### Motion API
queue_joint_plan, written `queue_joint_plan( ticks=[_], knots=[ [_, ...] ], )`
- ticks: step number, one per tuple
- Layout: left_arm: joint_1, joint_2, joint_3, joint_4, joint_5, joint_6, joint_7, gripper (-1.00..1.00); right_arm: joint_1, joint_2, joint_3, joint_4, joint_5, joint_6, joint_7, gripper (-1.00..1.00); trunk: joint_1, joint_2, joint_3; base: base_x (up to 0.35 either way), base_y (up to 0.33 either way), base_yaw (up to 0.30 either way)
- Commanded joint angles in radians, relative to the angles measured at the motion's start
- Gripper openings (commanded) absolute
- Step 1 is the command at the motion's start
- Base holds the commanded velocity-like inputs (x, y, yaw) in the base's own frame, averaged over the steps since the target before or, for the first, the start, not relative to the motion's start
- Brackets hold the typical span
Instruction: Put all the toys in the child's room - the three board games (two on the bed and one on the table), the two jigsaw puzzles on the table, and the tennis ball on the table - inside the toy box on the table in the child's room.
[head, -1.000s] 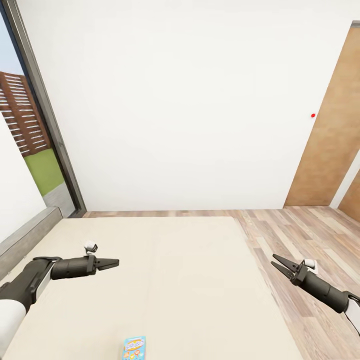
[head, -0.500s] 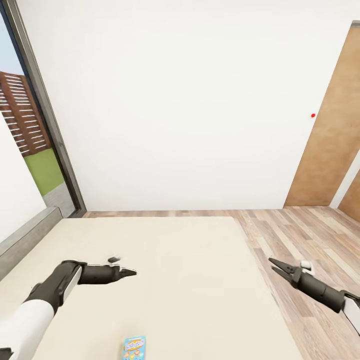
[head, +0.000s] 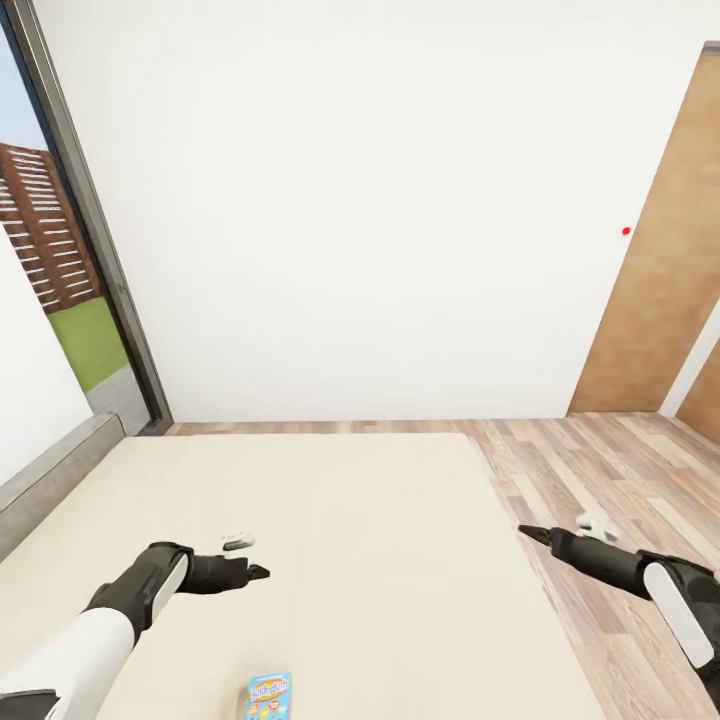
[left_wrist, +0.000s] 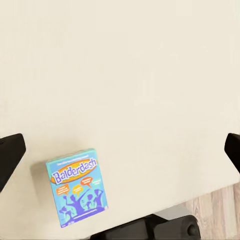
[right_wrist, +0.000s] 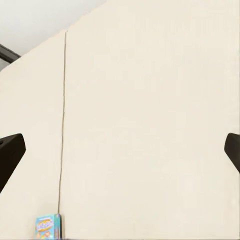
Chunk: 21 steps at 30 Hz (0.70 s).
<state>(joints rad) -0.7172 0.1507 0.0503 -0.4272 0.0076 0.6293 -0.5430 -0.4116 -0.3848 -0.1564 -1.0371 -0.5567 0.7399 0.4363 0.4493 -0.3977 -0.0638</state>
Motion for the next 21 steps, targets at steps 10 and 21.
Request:
queue_joint_plan(
  ticks=[10, 21],
  knots=[
    [-0.001, -0.023, 0.003, 0.005, 0.002, -0.008, 0.128, 1.00, 0.000, 0.159, -0.001, -0.187, 0.032, 0.119, -0.346, 1.00, 0.001, -0.002, -0.002, 0.000, 0.000, 0.000],
    [-0.001, -0.030, 0.002, 0.005, 0.003, -0.009, 0.156, 1.00, 0.000, 0.189, -0.002, -0.301, 0.029, 0.177, -0.387, 1.00, 0.001, -0.002, -0.007, 0.000, 0.000, 0.000]
  ],
)
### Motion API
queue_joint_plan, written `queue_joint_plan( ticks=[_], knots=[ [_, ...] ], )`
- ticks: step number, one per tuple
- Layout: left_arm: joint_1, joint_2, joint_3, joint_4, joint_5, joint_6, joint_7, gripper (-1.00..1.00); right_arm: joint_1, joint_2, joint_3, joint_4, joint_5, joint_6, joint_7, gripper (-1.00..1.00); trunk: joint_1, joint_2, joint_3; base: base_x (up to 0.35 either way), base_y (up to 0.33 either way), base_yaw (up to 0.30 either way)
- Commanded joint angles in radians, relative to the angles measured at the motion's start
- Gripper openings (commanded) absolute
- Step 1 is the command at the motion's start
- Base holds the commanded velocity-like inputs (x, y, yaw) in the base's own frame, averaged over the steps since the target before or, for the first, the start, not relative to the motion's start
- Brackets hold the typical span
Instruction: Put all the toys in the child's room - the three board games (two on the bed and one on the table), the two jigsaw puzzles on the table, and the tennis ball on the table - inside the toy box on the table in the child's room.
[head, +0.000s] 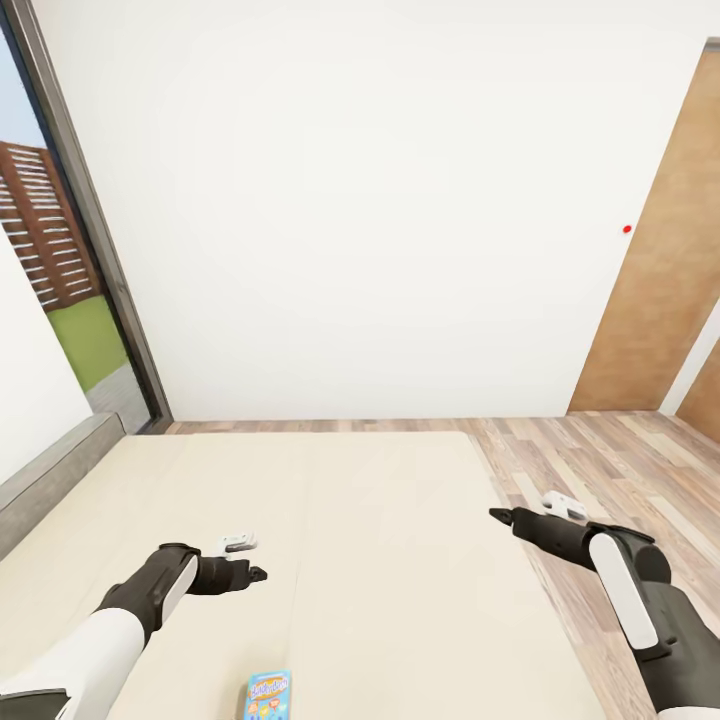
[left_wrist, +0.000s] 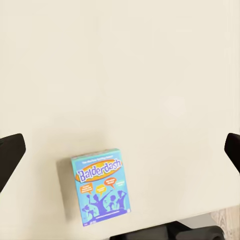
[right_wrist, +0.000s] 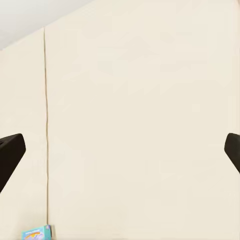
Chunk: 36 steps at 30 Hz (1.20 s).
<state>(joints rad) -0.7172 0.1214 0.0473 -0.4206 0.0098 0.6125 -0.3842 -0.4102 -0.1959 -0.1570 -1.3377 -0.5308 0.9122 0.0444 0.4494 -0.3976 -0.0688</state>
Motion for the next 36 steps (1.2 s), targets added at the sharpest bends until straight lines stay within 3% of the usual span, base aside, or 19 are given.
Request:
queue_joint_plan(
  ticks=[1, 11, 23, 30, 36],
  knots=[
    [-0.001, -0.003, 0.005, -0.001, 0.000, 0.008, -0.002, 1.00, -0.001, 0.001, -0.002, -0.005, 0.002, 0.013, 0.004, 1.00, 0.001, -0.002, -0.004, 0.000, 0.000, 0.000],
    [-0.001, -0.019, 0.004, 0.000, -0.002, 0.009, -0.001, 1.00, -0.001, 0.002, -0.004, -0.012, -0.001, 0.038, 0.002, 1.00, 0.001, -0.002, -0.019, 0.000, 0.000, 0.000],
    [-0.001, -0.016, 0.004, 0.006, 0.000, 0.006, -0.002, 1.00, -0.001, -0.003, -0.008, -0.015, -0.009, 0.048, 0.005, 1.00, 0.001, -0.002, -0.038, 0.000, 0.000, 0.000],
    [-0.001, -0.012, 0.006, 0.036, 0.003, -0.001, -0.004, 1.00, -0.001, -0.004, -0.009, -0.055, -0.012, 0.100, 0.059, 1.00, 0.001, -0.002, -0.050, 0.000, 0.000, 0.000],
    [-0.001, -0.010, 0.009, 0.070, 0.005, -0.025, -0.013, 1.00, -0.001, -0.007, -0.010, -0.073, -0.012, 0.120, 0.157, 1.00, 0.001, -0.002, -0.060, 0.000, 0.000, 0.000]
  ],
)
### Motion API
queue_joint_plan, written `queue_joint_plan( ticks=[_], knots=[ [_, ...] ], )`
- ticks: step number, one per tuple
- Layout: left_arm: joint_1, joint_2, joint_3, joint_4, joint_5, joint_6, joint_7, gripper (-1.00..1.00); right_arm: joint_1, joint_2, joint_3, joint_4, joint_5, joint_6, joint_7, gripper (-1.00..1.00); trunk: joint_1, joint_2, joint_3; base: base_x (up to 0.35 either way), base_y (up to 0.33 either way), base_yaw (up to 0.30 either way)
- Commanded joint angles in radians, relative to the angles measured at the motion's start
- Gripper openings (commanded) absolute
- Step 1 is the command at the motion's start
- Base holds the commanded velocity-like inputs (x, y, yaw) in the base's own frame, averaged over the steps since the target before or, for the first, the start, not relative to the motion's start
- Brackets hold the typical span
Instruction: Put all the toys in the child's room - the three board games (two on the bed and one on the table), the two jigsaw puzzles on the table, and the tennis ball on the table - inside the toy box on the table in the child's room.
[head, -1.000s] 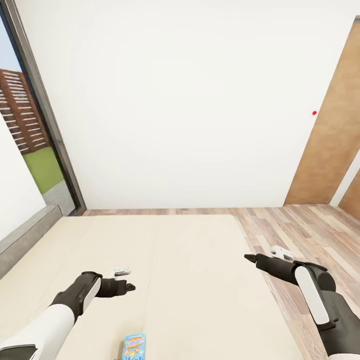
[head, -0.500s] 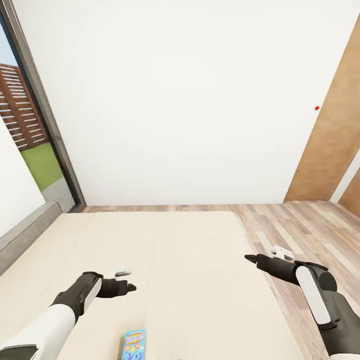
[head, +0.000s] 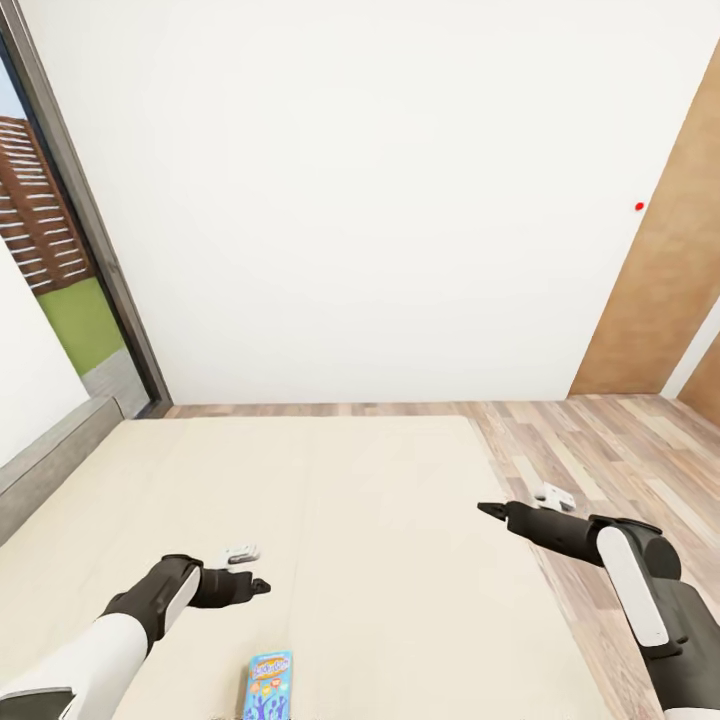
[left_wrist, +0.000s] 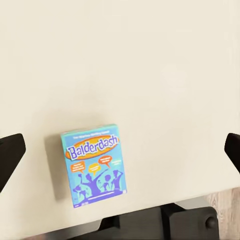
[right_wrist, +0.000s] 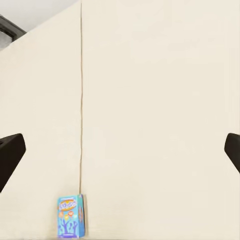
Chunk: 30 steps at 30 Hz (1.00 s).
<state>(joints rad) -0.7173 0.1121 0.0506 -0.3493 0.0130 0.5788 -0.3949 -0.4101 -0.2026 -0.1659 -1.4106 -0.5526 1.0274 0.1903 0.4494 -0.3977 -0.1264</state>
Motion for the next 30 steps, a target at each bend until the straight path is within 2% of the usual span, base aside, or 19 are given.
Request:
queue_joint_plan(
  ticks=[1, 7, 14, 19, 26, 30],
  knots=[
    [-0.001, 0.000, 0.007, 0.001, 0.002, 0.006, -0.003, 1.00, -0.001, -0.001, -0.002, -0.001, 0.010, 0.005, 0.026, 1.00, 0.001, -0.002, -0.004, 0.000, 0.000, 0.000],
    [-0.001, 0.003, 0.029, 0.010, 0.003, 0.001, -0.009, 1.00, -0.001, -0.004, -0.003, -0.003, 0.011, 0.009, 0.120, 1.00, 0.001, -0.002, -0.014, 0.000, 0.000, 0.000],
    [-0.002, 0.004, 0.049, 0.011, 0.002, 0.001, -0.045, 1.00, 0.000, -0.007, -0.005, -0.002, 0.011, 0.009, 0.177, 1.00, 0.001, -0.002, -0.025, 0.000, 0.000, 0.000],
    [-0.002, 0.007, 0.052, 0.012, 0.000, 0.002, -0.088, 1.00, 0.000, -0.007, -0.006, -0.001, 0.011, 0.010, 0.190, 1.00, 0.001, -0.002, -0.034, 0.000, 0.000, 0.000],
    [-0.002, 0.036, 0.052, 0.012, 0.002, 0.003, -0.125, 1.00, 0.000, -0.007, -0.006, -0.001, 0.010, 0.010, 0.195, 1.00, 0.001, -0.002, -0.045, 0.000, 0.000, 0.000],
    [-0.002, 0.043, 0.052, 0.012, 0.001, 0.003, -0.135, 1.00, 0.000, -0.008, -0.006, -0.001, 0.010, 0.011, 0.196, 1.00, 0.001, -0.002, -0.052, 0.000, 0.000, 0.000]
  ],
)
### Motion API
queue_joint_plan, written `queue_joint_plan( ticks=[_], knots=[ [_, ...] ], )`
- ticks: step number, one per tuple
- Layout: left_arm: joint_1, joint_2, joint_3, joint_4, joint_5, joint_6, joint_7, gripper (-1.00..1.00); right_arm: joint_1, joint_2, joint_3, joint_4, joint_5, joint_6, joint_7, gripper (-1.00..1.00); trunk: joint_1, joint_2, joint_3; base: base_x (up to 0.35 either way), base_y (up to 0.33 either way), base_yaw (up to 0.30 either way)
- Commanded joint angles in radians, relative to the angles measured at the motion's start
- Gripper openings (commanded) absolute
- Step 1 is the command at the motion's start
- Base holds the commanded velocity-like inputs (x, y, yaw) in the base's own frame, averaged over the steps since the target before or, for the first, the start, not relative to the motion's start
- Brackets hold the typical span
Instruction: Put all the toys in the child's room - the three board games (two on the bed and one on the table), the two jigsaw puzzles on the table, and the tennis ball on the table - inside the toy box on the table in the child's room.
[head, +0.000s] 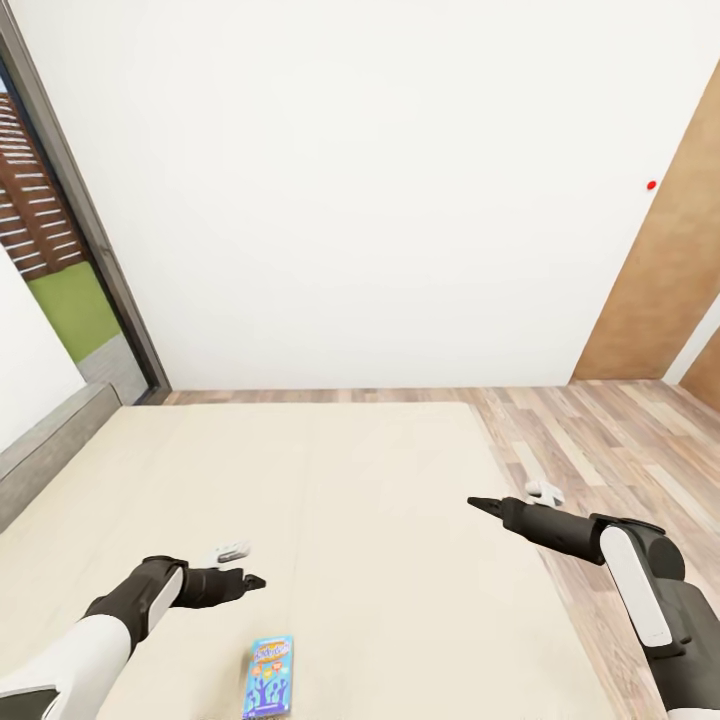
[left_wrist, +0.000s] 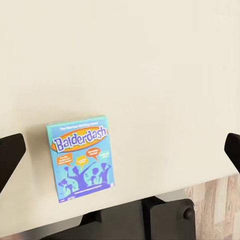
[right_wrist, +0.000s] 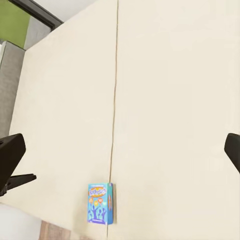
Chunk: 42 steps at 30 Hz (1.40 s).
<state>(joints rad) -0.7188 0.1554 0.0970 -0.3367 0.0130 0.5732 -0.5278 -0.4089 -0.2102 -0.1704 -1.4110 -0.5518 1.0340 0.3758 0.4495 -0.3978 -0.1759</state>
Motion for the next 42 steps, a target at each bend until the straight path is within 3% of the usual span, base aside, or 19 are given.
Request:
queue_joint_plan(
  ticks=[1, 42],
  knots=[
    [-0.001, 0.001, 0.006, -0.001, 0.001, 0.009, -0.004, 1.00, -0.001, 0.000, -0.001, 0.000, 0.009, 0.004, 0.010, 1.00, 0.001, -0.002, -0.004, 0.000, 0.000, 0.000],
    [-0.002, 0.000, 0.008, -0.001, -0.001, 0.004, -0.008, 1.00, -0.001, 0.000, -0.007, 0.005, 0.009, 0.004, 0.015, 1.00, 0.001, -0.002, -0.071, 0.000, 0.000, 0.000]
  ],
)
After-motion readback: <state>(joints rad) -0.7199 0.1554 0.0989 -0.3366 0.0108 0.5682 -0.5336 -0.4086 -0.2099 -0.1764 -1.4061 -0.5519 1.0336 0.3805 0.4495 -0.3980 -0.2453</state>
